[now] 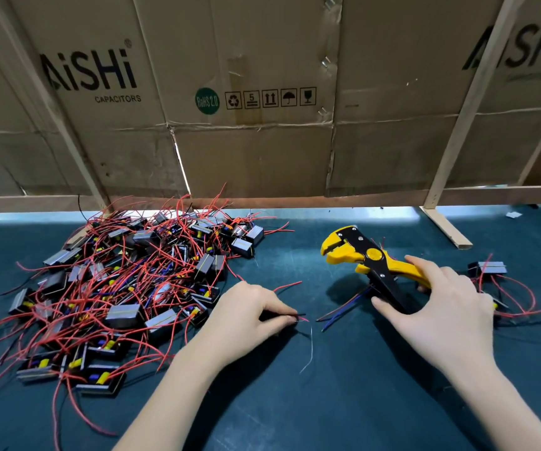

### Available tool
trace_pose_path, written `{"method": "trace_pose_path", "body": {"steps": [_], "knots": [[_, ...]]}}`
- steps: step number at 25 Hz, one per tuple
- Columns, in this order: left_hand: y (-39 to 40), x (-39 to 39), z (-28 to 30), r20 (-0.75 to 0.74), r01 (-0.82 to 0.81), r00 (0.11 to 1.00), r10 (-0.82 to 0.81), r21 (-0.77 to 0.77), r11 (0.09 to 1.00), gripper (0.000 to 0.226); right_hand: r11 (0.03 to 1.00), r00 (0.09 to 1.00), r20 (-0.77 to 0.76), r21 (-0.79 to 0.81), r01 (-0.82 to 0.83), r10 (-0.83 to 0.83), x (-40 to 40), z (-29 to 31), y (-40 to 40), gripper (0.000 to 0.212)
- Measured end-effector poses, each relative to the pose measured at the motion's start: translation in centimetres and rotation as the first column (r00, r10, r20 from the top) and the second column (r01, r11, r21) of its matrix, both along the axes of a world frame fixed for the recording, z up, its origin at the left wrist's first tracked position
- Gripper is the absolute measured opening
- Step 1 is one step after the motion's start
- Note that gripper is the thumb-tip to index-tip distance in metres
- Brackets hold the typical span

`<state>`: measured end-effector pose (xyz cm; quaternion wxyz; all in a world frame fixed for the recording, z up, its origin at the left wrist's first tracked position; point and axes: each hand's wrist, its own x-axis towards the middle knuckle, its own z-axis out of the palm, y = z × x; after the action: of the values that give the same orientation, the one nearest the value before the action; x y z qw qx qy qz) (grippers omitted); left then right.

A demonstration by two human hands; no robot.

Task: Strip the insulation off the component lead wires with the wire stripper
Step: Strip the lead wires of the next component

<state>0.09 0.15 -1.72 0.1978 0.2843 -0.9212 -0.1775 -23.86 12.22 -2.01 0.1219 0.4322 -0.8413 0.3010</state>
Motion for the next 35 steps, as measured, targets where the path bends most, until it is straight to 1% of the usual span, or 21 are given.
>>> {"method": "trace_pose_path", "body": {"steps": [2, 4, 7, 10, 14, 16, 19, 21, 24, 30, 33, 35], "knots": [[0.2, -0.2, -0.2, -0.047, -0.014, 0.999, 0.015, 0.024, 1.0, 0.019, 0.999, 1.0, -0.021, 0.033, -0.006, 0.007, 0.0, -0.2, 0.0, 0.071], [0.3, 0.1, -0.1, -0.122, 0.029, 0.992, -0.016, 0.098, 0.995, 0.024, 0.998, 1.0, -0.027, 0.07, -0.006, 0.008, 0.1, -0.2, -0.1, 0.071], [0.3, 0.5, 0.2, -0.178, 0.099, 0.982, -0.067, 0.183, 0.978, 0.016, 0.997, 1.0, -0.021, 0.075, -0.01, 0.011, 0.0, -0.3, -0.1, 0.071], [0.5, 0.4, 0.2, -0.179, 0.099, 0.982, -0.068, 0.171, 0.98, 0.01, 0.997, 1.0, -0.02, 0.072, -0.012, 0.014, -0.1, -0.4, -0.2, 0.07], [0.5, -0.1, 0.1, -0.101, 0.119, 0.989, -0.108, 0.115, 0.986, 0.008, 0.997, 0.999, -0.031, 0.08, -0.015, 0.017, -0.2, -0.6, -0.2, 0.071], [0.6, -0.3, 0.0, -0.101, 0.086, 0.992, -0.075, 0.109, 0.99, 0.006, 0.997, 0.999, -0.034, 0.08, -0.016, 0.019, -0.2, -0.7, -0.2, 0.072], [0.7, -0.4, -0.1, -0.146, 0.012, 0.989, 0.011, 0.152, 0.988, 0.005, 0.997, 0.999, -0.039, 0.072, -0.031, 0.034, -0.1, -0.8, -0.3, 0.073], [0.8, -0.4, 0.1, -0.147, -0.002, 0.989, 0.026, 0.159, 0.987, 0.005, 0.996, 0.999, -0.036, 0.085, -0.035, 0.039, -0.1, -0.8, -0.3, 0.073], [0.9, -0.3, 0.5, -0.121, -0.03, 0.992, 0.043, 0.106, 0.994, 0.007, 0.995, 0.998, -0.043, 0.089, -0.044, 0.048, 0.0, -0.8, -0.3, 0.072], [1.1, -0.7, 0.1, -0.027, -0.127, 0.992, 0.125, -0.11, 0.986, 0.008, 0.994, 0.997, -0.05, 0.095, -0.059, 0.064, 0.1, -0.9, -0.3, 0.072], [1.0, -0.8, -0.1, -0.039, -0.148, 0.989, 0.145, -0.091, 0.985, 0.012, 0.994, 0.997, -0.038, 0.089, -0.062, 0.065, 0.1, -0.9, -0.4, 0.076], [1.0, -0.8, -0.1, -0.036, -0.152, 0.988, 0.149, -0.087, 0.985, 0.013, 0.993, 0.997, -0.024, 0.095, -0.064, 0.067, 0.1, -0.9, -0.4, 0.083]]}}
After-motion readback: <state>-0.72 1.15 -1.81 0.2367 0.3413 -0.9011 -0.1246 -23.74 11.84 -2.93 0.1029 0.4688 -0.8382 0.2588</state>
